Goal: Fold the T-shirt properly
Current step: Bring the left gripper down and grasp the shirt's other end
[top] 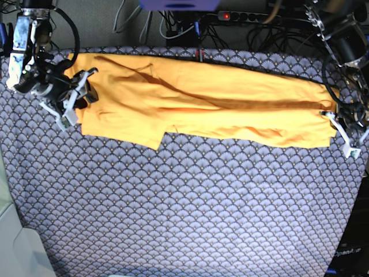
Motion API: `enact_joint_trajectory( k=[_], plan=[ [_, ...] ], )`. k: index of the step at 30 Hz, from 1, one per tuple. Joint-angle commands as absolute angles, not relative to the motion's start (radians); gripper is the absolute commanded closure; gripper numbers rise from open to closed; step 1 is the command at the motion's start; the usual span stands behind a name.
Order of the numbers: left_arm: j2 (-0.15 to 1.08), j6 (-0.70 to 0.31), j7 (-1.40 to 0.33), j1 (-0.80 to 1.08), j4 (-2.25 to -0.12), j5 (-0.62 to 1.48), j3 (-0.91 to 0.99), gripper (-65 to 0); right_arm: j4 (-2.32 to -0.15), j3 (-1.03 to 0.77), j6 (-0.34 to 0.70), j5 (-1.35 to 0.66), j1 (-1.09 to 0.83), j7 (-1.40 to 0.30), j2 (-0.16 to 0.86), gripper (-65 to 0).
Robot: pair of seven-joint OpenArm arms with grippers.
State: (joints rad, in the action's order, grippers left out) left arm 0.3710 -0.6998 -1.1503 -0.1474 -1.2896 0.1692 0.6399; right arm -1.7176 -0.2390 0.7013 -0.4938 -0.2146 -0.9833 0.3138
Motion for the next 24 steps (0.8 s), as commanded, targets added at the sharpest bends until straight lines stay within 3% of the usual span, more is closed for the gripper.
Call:
enact_joint_trajectory(
  k=[1, 16, 24],
  plan=[
    [0.392, -0.698, -1.139, -0.165, -1.302, 0.174, 0.645, 0.0, -1.738, -0.246, 0.698, -0.51, -0.208, -0.967, 0.34, -22.7],
    [0.397, -0.698, -0.974, -0.166, -1.078, 0.174, 0.638, 0.0, -1.762, -0.286, 0.698, -0.504, -0.142, -0.975, 0.406, -22.8],
    [0.392, -0.698, -0.975, -0.17, -1.078, 0.11, 0.638, 0.0, -1.626, -0.3, 0.698, -0.504, -0.007, -1.046, 0.401, -24.4]
  ],
)
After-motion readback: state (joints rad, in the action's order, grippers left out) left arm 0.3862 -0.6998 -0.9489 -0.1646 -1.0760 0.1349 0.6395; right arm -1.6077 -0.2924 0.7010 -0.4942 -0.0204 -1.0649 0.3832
